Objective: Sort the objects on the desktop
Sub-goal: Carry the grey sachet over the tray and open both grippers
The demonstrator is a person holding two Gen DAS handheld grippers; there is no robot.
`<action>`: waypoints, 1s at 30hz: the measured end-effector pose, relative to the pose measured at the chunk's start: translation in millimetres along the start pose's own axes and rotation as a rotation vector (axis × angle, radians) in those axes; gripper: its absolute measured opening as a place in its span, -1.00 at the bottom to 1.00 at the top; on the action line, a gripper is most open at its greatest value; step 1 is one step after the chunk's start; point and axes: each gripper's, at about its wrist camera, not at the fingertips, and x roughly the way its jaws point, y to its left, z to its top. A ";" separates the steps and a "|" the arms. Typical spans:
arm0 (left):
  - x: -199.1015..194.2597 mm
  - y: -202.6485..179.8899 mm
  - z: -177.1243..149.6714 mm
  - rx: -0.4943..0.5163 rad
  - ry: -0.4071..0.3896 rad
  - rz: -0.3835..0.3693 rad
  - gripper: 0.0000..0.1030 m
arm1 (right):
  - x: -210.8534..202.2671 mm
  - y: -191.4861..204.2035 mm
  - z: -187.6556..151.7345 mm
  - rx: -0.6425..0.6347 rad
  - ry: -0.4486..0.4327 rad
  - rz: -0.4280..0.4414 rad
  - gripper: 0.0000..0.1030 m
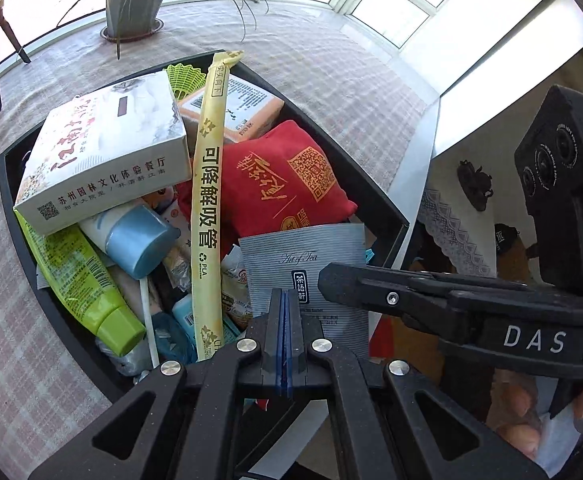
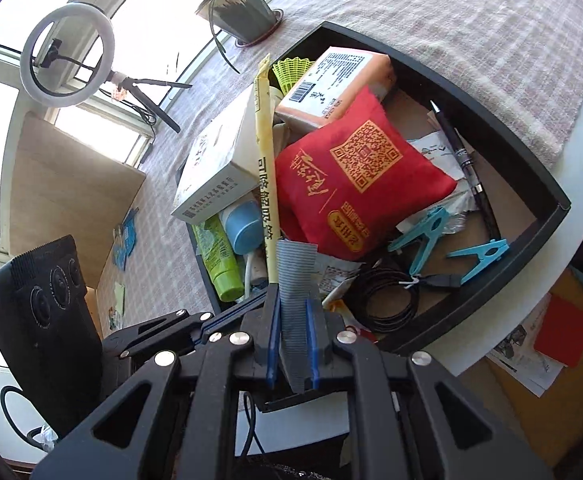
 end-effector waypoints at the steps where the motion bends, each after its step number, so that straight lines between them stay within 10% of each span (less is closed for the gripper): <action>1: 1.7 -0.9 1.8 -0.006 0.000 0.000 -1.00 | -2.6 -4.1 2.8 -0.003 -0.012 -0.020 -0.72; 22: -48.2 50.1 -18.2 -0.078 -0.076 0.148 -0.98 | -14.5 53.3 -10.1 -0.260 -0.125 -0.230 -0.15; 30: -92.3 77.0 -31.7 -0.110 -0.173 0.271 -0.36 | -15.1 108.4 -18.9 -0.394 -0.211 -0.274 0.02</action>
